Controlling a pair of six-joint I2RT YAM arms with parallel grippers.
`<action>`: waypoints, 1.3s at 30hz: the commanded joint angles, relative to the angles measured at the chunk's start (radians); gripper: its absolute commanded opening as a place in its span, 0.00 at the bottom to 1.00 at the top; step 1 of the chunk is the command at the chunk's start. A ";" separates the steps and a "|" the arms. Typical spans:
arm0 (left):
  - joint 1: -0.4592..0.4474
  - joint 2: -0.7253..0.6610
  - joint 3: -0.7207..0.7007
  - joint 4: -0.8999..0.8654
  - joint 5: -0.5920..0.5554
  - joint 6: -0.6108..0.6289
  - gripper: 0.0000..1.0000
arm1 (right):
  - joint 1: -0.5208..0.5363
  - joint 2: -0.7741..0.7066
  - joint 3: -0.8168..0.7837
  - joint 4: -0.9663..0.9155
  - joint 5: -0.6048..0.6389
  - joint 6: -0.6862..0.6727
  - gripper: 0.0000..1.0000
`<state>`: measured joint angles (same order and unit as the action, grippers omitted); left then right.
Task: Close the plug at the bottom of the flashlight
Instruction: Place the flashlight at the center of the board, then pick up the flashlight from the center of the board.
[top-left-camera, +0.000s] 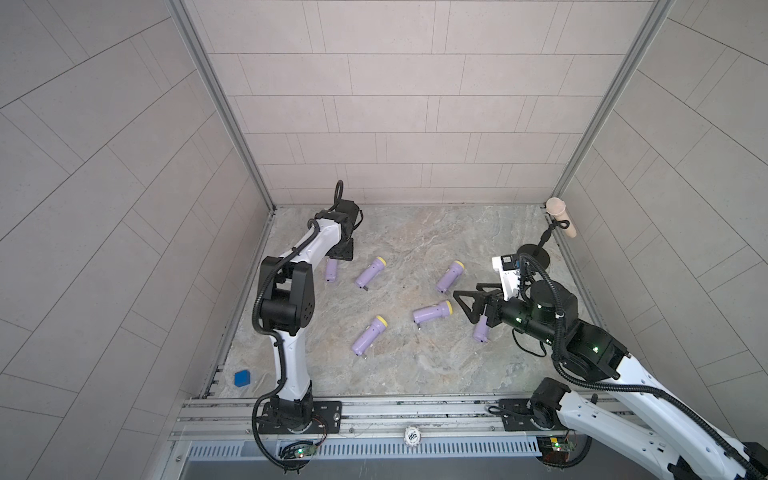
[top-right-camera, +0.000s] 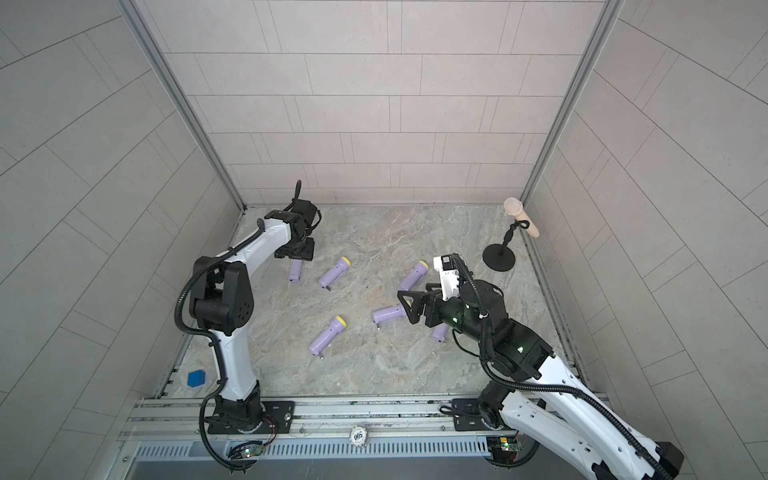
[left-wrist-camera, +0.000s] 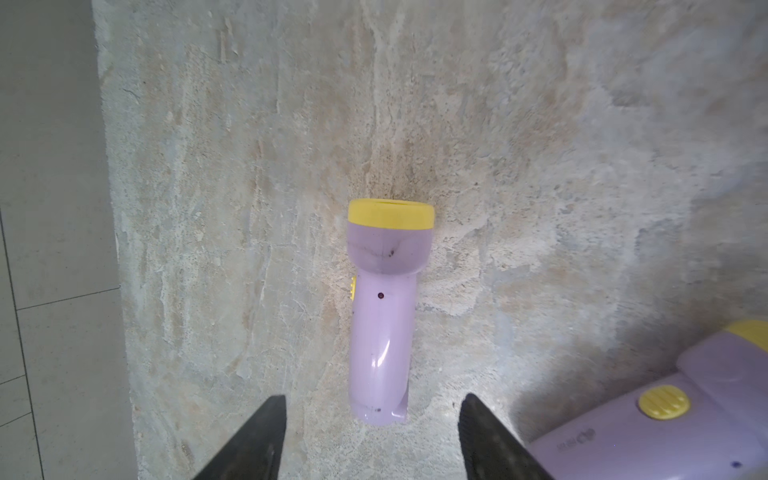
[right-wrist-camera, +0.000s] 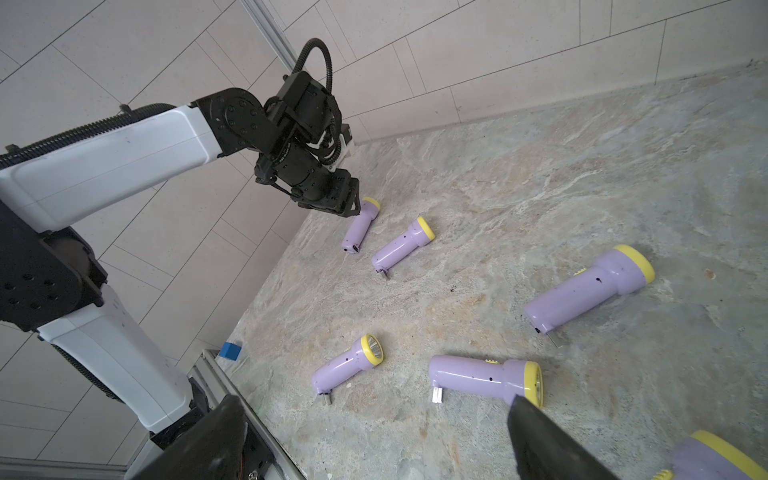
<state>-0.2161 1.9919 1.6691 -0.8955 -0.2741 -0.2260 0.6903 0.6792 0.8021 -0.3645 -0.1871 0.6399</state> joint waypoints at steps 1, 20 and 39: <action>-0.028 -0.082 -0.042 0.012 0.039 0.004 0.71 | 0.006 -0.005 0.020 -0.008 0.019 -0.004 1.00; -0.164 -0.076 -0.148 0.094 0.229 0.182 0.91 | 0.006 -0.056 -0.017 -0.036 0.062 0.000 1.00; -0.175 0.106 -0.072 0.086 0.190 0.177 0.89 | 0.007 -0.061 -0.057 -0.008 0.062 0.027 1.00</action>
<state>-0.3862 2.0705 1.5692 -0.7948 -0.0650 -0.0586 0.6937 0.6266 0.7506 -0.3931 -0.1337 0.6556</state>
